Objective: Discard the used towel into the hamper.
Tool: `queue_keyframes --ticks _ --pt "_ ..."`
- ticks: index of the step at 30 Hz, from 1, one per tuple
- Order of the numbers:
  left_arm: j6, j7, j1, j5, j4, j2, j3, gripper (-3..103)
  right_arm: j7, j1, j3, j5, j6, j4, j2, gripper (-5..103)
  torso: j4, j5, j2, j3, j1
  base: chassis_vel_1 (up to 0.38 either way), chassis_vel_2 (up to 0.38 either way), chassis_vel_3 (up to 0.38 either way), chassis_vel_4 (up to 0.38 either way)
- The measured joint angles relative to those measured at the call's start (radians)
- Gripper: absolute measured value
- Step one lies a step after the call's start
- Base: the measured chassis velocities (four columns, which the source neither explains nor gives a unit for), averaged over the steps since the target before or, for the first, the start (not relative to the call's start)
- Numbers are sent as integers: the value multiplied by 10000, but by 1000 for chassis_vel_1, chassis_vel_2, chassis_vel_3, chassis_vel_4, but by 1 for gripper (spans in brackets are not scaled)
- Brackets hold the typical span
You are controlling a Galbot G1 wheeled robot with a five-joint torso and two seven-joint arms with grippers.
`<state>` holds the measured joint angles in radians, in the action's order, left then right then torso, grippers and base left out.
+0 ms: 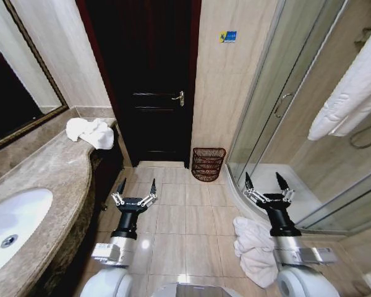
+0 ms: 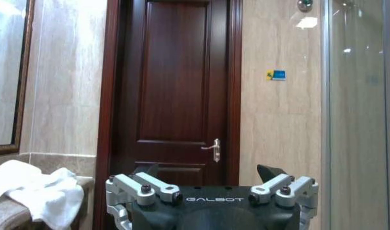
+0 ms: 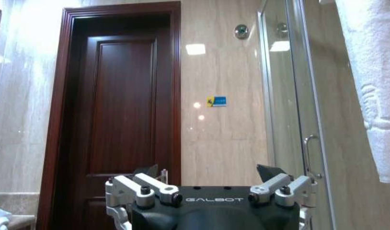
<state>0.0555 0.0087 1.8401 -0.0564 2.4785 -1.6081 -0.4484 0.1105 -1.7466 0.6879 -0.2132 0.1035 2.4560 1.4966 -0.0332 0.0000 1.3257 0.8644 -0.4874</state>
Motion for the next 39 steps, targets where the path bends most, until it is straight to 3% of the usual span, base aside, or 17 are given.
queue_keyframes --ticks 6,15,39 --pt "1 -356 -58 -310 -172 0 -177 100 54 -26 27 -1 41 53 33 100 0 -1 1 0 0 -9 6 8 -5" --pt "308 -157 -37 -367 -210 0 -130 100 184 -51 18 121 173 59 119 100 0 0 1 1 -2 -56 50 51 -45" --pt "298 -225 -91 -340 -256 0 -102 100 311 -10 34 196 354 -74 35 100 0 0 1 0 0 -63 68 67 -65"
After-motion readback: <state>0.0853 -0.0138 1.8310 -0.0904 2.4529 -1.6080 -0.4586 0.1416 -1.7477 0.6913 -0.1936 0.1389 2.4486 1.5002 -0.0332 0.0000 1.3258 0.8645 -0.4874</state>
